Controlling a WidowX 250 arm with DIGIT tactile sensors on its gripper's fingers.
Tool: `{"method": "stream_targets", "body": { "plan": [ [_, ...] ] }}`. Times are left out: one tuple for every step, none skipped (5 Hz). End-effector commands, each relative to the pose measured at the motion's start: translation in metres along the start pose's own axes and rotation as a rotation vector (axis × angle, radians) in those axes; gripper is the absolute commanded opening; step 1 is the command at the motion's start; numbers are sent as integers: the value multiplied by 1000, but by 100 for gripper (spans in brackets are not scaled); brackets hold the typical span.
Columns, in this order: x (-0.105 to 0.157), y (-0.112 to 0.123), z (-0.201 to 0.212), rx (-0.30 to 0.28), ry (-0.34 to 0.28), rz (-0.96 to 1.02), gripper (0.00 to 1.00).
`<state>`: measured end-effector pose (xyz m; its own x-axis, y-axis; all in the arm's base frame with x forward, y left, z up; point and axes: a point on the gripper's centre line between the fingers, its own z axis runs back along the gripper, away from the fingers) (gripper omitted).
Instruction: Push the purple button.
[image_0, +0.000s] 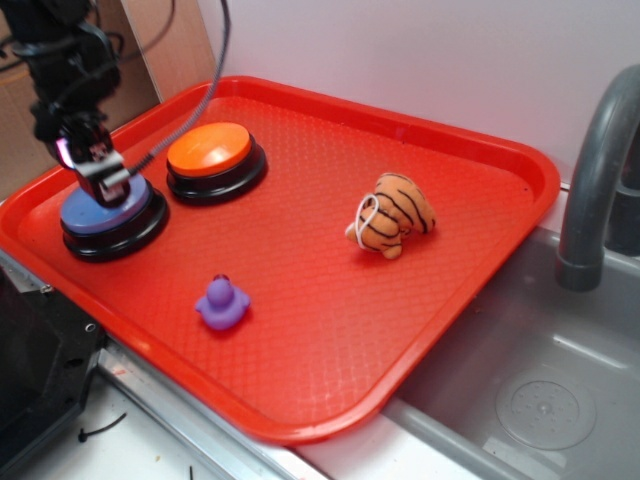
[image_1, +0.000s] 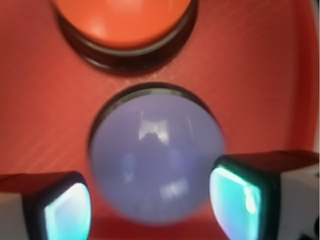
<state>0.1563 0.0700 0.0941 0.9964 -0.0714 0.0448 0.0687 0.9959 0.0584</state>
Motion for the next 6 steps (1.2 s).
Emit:
{"method": "stream_targets", "body": {
  "plan": [
    [0, 14, 46, 53, -52, 62, 100],
    [2, 13, 51, 40, -46, 73, 100],
    [4, 13, 46, 31, -37, 80, 100],
    [2, 16, 7, 29, 6, 70, 100],
    [2, 14, -16, 9, 1, 49, 100],
    [2, 12, -40, -10, 8, 33, 100]
  ]
}}
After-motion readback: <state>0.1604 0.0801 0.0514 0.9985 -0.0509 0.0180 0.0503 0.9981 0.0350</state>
